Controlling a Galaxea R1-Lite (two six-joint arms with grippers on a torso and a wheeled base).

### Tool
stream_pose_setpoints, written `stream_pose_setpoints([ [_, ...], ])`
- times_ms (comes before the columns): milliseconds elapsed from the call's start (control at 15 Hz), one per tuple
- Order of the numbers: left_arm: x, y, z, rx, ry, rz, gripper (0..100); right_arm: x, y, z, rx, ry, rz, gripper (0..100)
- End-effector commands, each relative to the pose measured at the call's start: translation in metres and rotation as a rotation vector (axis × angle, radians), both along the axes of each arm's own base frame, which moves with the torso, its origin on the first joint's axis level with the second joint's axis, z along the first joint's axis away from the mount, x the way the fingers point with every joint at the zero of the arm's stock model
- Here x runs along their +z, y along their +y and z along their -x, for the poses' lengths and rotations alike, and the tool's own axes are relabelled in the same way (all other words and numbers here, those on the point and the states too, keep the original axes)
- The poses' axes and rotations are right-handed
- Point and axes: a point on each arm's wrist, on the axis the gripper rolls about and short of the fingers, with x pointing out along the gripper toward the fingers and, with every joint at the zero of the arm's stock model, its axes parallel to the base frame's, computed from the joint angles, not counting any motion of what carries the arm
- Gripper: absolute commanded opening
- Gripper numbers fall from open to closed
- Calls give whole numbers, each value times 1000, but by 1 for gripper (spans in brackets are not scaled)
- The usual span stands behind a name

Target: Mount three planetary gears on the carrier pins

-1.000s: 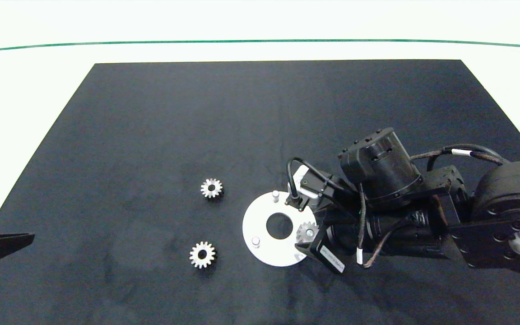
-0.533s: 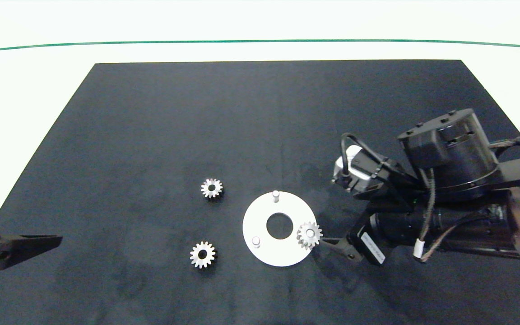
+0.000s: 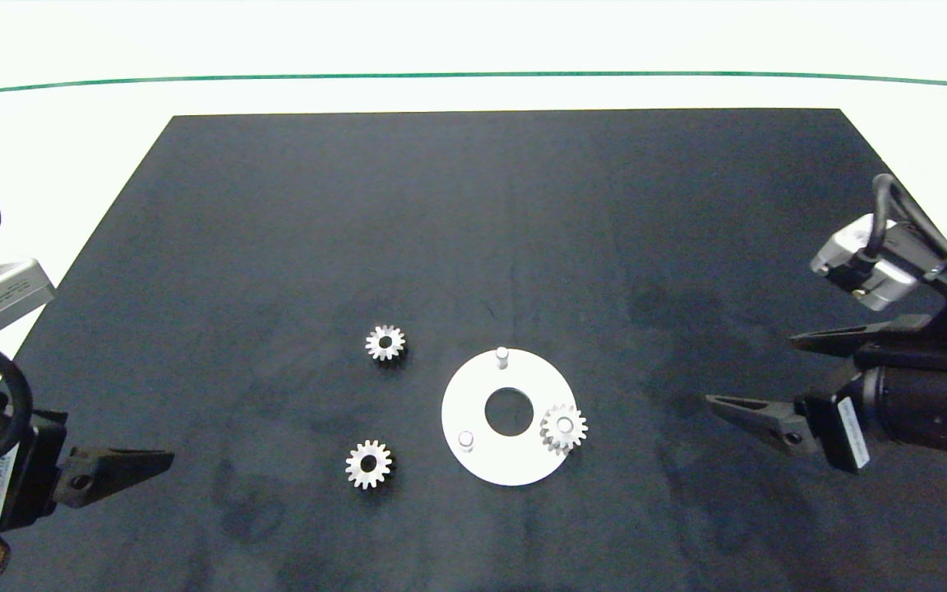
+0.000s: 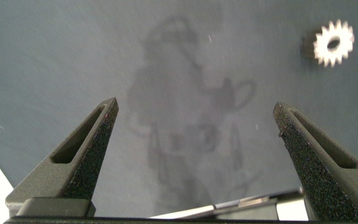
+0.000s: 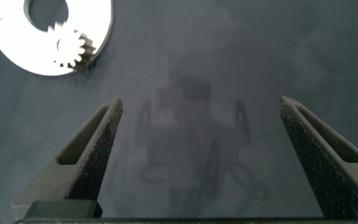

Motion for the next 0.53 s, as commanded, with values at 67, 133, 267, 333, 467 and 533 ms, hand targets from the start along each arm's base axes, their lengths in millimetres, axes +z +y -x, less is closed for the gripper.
stream_pose_setpoints([
  [67,1,-16,10,-136,-37,3,100,7,-21,10,-78,-37,-32,100],
  [133,0,-24,9,-193,-39,1,100,8,-24,6,-103,-41,-34,100],
  [267,-3,-39,-3,-270,-42,-3,100,11,-26,7,-109,-51,-37,100],
  [333,-5,-48,-15,-285,-59,-22,100,11,-27,10,-106,-55,-36,100],
  [467,-20,-60,-36,-278,-8,-106,100,14,-29,15,-111,-74,-42,100],
  [533,-25,-66,-41,-291,19,-118,100,18,-31,19,-111,-91,-51,100],
])
